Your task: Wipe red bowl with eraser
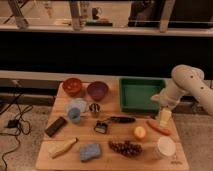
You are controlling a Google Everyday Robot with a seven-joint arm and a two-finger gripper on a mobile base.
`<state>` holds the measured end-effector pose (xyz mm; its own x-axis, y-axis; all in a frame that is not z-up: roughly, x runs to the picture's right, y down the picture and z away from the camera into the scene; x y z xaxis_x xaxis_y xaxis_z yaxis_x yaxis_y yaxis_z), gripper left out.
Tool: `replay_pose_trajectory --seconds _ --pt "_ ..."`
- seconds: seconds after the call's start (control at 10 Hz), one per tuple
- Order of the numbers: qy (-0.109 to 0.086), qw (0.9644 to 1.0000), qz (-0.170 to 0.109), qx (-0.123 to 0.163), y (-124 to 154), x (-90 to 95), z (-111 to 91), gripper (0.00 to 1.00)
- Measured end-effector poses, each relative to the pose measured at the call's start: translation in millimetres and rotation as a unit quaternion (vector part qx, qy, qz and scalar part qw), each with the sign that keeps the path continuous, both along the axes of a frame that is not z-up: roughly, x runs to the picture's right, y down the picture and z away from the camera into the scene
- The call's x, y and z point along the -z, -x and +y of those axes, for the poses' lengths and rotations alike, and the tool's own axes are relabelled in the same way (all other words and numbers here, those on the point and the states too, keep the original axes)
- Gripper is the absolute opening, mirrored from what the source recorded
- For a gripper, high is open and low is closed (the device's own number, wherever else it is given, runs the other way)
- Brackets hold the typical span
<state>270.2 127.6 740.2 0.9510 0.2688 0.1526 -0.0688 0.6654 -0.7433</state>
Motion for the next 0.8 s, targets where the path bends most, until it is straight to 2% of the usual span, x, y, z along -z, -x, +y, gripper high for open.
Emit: replay_pose_trajectory --seconds 0.2,0.5,0.7,0.8 --pt "0.014 0.9996 -0.005 0.023 8.3 0.6 15.2 1.0" --pt "0.029 0.9973 -0.027 0.062 44.5 0.4 40.5 1.0" --pt "0.033 0.9956 -0.042 0.076 58.2 1.9 50.1 1.0" --pt "0.031 0.994 -0.061 0.085 76.4 4.7 52.1 1.0"
